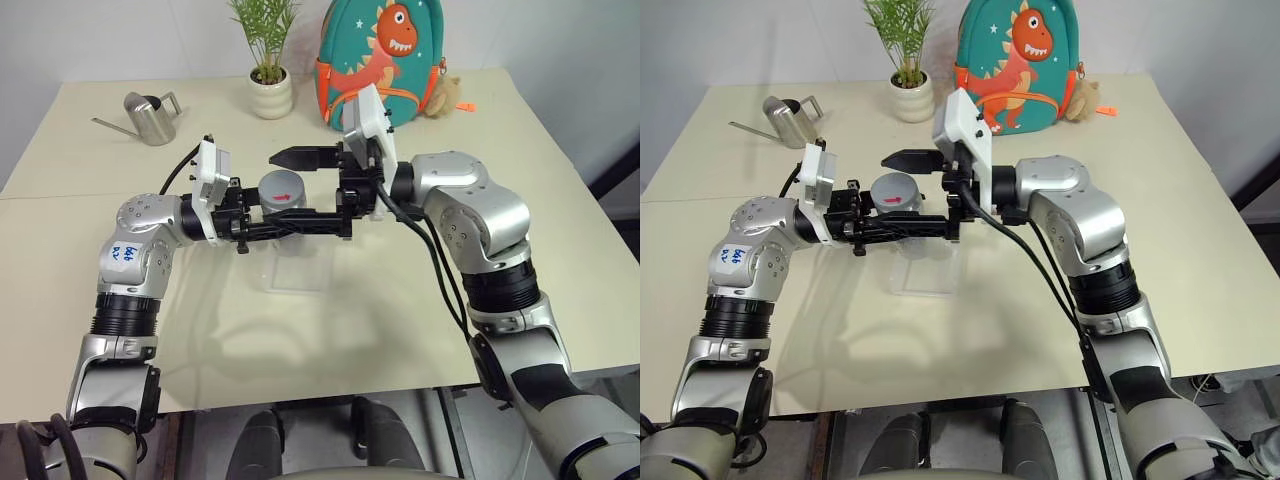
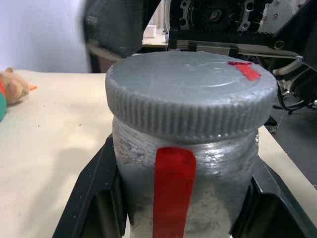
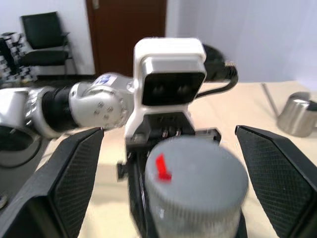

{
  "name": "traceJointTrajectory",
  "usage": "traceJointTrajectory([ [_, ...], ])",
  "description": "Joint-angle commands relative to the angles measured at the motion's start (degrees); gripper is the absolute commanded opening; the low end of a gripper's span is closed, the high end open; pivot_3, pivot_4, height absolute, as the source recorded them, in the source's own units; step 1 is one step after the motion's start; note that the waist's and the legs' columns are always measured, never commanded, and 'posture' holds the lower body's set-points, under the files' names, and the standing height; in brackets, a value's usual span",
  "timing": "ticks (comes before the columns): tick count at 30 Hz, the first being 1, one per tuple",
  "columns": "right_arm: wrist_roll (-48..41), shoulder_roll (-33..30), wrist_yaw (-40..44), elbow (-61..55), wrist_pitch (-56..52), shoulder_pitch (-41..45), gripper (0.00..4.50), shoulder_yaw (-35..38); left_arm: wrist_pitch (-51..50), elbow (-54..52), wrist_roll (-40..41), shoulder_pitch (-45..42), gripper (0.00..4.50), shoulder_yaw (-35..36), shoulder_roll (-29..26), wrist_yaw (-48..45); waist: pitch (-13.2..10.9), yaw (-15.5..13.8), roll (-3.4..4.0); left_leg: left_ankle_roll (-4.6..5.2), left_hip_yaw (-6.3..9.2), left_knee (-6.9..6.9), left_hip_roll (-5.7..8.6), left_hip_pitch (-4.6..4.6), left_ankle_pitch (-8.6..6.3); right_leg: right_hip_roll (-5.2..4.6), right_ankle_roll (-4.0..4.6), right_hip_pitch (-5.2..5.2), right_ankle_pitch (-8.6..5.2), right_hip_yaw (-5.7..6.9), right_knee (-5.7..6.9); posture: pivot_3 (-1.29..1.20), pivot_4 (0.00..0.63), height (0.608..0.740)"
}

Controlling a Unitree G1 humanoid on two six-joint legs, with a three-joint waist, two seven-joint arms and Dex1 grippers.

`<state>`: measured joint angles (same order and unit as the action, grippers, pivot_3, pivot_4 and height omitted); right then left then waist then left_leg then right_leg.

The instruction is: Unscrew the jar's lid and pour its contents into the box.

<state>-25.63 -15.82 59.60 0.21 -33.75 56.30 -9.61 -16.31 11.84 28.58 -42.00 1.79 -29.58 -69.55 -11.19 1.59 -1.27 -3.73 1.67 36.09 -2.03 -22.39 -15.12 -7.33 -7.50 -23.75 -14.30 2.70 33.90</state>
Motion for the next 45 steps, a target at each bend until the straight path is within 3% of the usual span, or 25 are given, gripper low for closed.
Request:
traceJointTrajectory([
  [1, 0.6, 1.5, -2.5, -0.5, 0.5, 1.1, 4.48, -0.3, 0.5, -2.2, 0.4, -0.3, 2.00, 0.5, 0.1, 0.2, 0.0, 0.0, 0.00, 0.00, 0.00, 0.00, 0.00, 0.00, 0.00, 0.00, 0.00, 0.00, 0.00, 0.00, 0.01, 0.00, 0.150, 0.740],
  [14, 0.9, 1.9, -3.0, 4.8, 2.2, 4.0, 4.48, 1.4, 0.1, -3.9, 0.8, 0.5, 2.00, 0.4, 0.2, -0.2, 0.0, -0.1, 0.00, 0.01, 0.00, 0.00, 0.00, -0.01, 0.00, 0.00, 0.00, 0.00, 0.00, 0.00, 0.00, 0.00, 0.150, 0.740],
  [32, -2.3, -12.6, 0.9, 5.8, 4.4, -0.3, 4.48, 9.3, 0.0, -4.6, 0.3, 2.1, 2.00, 0.6, -1.2, 0.2, 0.0, -0.7, 0.00, 0.00, -0.02, 0.02, 0.02, -0.02, 0.00, -0.02, -0.01, 0.01, 0.00, -0.01, -0.04, 0.00, 0.150, 0.740],
  [39, -7.2, -10.4, 0.3, -0.7, -0.9, -1.1, 4.48, 9.7, 0.1, -3.0, -0.5, 1.3, 2.00, 0.6, -2.1, -0.4, 0.0, 0.0, 0.01, 0.00, -0.04, 0.00, 0.00, 0.03, 0.00, 0.00, -0.01, 0.00, 0.00, -0.05, 0.00, 0.00, 0.150, 0.740],
  [45, -6.9, -4.8, -3.9, -5.7, -4.8, -0.6, 4.48, 4.3, 0.2, -3.2, -0.6, 1.3, 2.00, 0.2, -1.2, 0.1, 0.0, -0.1, 0.01, 0.01, -0.03, 0.02, 0.00, 0.02, 0.00, 0.00, -0.01, 0.00, 0.00, -0.05, 0.02, 0.00, 0.150, 0.740],
])
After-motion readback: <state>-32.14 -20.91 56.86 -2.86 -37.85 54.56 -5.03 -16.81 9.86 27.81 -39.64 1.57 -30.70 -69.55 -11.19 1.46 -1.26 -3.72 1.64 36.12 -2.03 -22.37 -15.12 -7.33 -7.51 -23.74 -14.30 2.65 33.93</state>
